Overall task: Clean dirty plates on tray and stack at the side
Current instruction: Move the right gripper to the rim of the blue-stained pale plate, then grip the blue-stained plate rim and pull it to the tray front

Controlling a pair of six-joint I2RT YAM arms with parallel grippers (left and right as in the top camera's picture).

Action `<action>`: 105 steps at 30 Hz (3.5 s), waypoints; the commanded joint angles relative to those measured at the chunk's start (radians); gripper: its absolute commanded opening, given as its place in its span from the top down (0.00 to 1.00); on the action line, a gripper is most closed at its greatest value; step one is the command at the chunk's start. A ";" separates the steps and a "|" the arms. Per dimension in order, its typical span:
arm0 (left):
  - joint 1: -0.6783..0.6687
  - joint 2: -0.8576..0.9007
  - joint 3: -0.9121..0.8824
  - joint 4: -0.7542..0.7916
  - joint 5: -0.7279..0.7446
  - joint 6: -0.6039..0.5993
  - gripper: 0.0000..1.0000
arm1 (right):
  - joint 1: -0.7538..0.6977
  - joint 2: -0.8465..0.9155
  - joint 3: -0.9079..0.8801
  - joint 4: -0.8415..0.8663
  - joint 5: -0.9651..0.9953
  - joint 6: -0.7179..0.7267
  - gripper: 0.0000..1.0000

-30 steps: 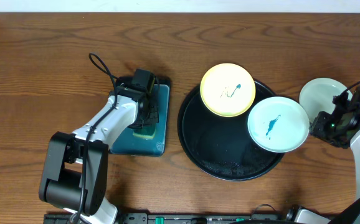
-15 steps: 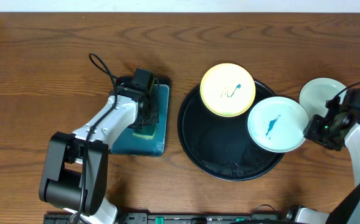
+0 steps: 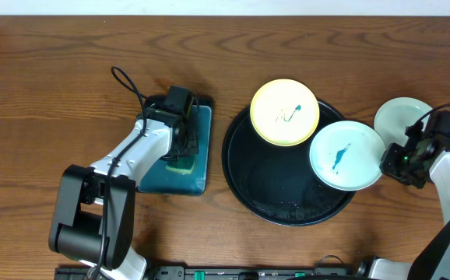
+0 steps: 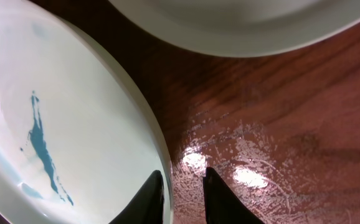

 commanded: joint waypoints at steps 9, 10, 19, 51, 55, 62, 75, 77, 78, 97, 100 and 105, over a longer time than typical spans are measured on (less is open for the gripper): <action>0.002 0.026 -0.025 -0.018 -0.004 0.009 0.92 | 0.007 0.024 -0.008 0.014 -0.047 0.015 0.84; 0.002 0.026 -0.025 -0.018 -0.004 0.009 0.92 | 0.007 0.026 -0.008 0.014 -0.047 0.015 0.84; 0.002 0.026 -0.025 -0.018 -0.004 0.009 0.92 | 0.029 0.032 -0.008 0.021 -0.050 0.015 0.90; 0.002 0.026 -0.025 -0.022 -0.004 0.009 0.92 | 0.080 -0.042 0.002 -0.143 -0.237 0.015 0.99; 0.002 0.026 -0.025 -0.021 -0.004 0.009 0.92 | 0.085 -0.072 0.002 -0.166 -0.349 0.015 0.99; 0.002 0.026 -0.025 -0.021 -0.004 0.009 0.92 | 0.177 -0.074 -0.002 -0.152 -0.344 0.015 0.99; 0.002 0.026 -0.025 -0.022 -0.004 0.008 0.93 | 0.415 -0.018 -0.035 -0.083 -0.194 0.085 0.99; 0.002 0.026 -0.025 -0.022 -0.004 0.008 0.92 | 0.439 -0.003 -0.056 -0.056 -0.195 0.092 0.99; 0.002 0.026 -0.025 -0.022 -0.004 0.008 0.92 | 0.447 0.003 -0.066 -0.042 -0.195 0.099 0.99; 0.002 0.026 -0.025 -0.022 -0.004 0.008 0.92 | 0.503 0.033 -0.199 0.124 -0.282 0.188 0.99; 0.002 0.026 -0.025 -0.022 -0.004 0.008 0.92 | 0.504 0.033 -0.199 0.110 -0.301 0.188 0.99; 0.002 0.026 -0.025 -0.022 -0.004 0.008 0.92 | 0.504 0.033 -0.199 0.096 -0.320 0.188 0.99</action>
